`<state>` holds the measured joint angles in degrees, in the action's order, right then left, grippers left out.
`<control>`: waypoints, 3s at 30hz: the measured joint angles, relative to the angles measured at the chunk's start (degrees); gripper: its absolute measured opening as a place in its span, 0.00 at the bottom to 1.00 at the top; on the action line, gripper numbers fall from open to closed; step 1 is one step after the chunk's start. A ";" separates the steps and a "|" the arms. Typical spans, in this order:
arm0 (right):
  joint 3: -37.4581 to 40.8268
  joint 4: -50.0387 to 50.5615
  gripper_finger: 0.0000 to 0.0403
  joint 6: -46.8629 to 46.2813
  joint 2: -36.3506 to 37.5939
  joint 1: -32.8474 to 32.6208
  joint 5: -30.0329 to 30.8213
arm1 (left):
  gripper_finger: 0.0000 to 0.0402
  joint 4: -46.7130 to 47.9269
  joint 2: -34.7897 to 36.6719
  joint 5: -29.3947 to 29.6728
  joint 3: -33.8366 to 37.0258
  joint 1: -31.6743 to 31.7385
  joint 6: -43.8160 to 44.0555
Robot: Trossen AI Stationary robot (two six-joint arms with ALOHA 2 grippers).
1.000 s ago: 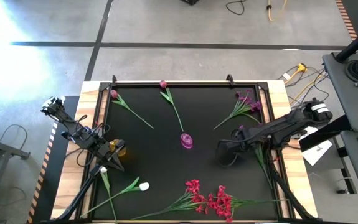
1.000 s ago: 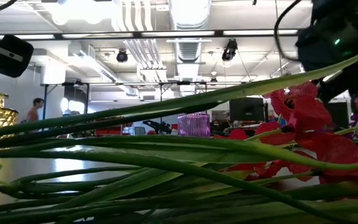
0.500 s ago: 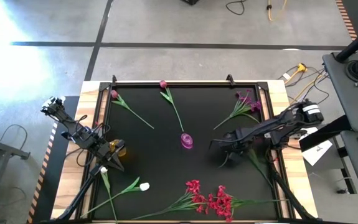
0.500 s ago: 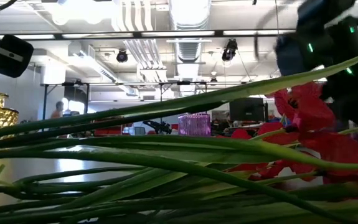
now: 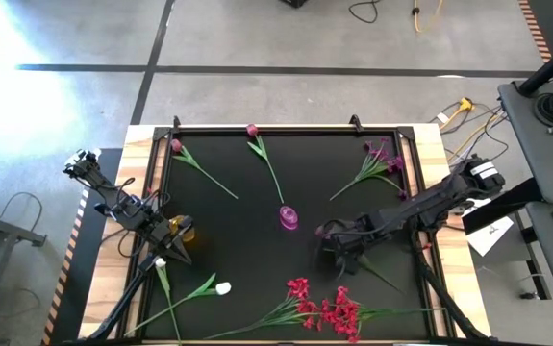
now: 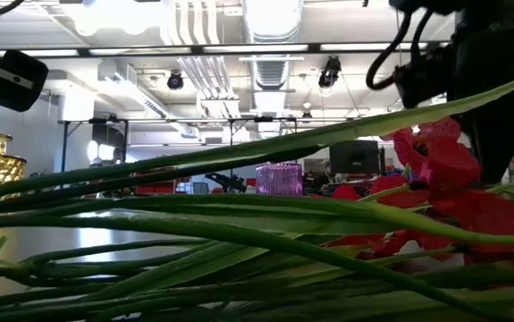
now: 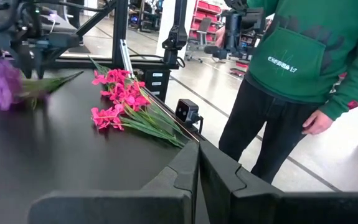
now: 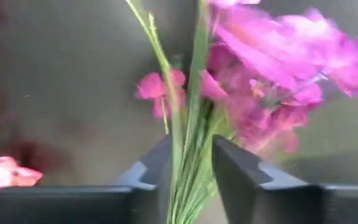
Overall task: Sort flowers into vase by color
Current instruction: Put the bottom right violet flowers into the violet flower vase
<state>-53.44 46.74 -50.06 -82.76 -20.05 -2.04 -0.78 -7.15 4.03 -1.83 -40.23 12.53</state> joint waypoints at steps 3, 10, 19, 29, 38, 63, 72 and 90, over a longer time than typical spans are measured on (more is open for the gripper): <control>-2.24 2.12 0.39 -0.29 0.57 -1.84 0.10 | 0.00 0.00 0.02 0.00 0.00 0.00 0.00; -3.47 5.29 0.49 -2.85 -1.38 -6.12 0.48 | 0.00 0.00 0.02 0.00 0.00 -0.02 0.00; -0.64 4.90 0.39 -3.61 -10.23 -6.17 0.52 | 0.00 0.00 -0.01 0.00 0.01 -0.01 0.00; -0.45 0.43 0.05 -4.03 -7.58 -4.80 4.69 | 0.00 0.01 0.00 0.00 0.01 0.00 0.00; -6.97 -4.40 0.04 -5.02 10.55 -2.72 27.63 | 0.00 0.02 0.02 -0.01 0.00 0.00 0.00; -5.72 -63.47 0.03 40.43 4.98 10.09 39.10 | 0.00 0.00 0.02 -0.02 0.00 0.00 0.00; -4.79 -65.72 0.03 41.31 -0.23 10.64 39.17 | 0.00 0.00 -0.01 -0.02 0.02 0.00 0.00; -4.29 -57.52 0.17 30.62 -3.26 12.21 39.03 | 0.00 0.02 0.01 -0.02 0.01 0.00 0.00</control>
<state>-57.74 -10.78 -19.44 -86.02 -7.84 36.98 -0.75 -7.15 4.01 -1.81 -40.23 12.53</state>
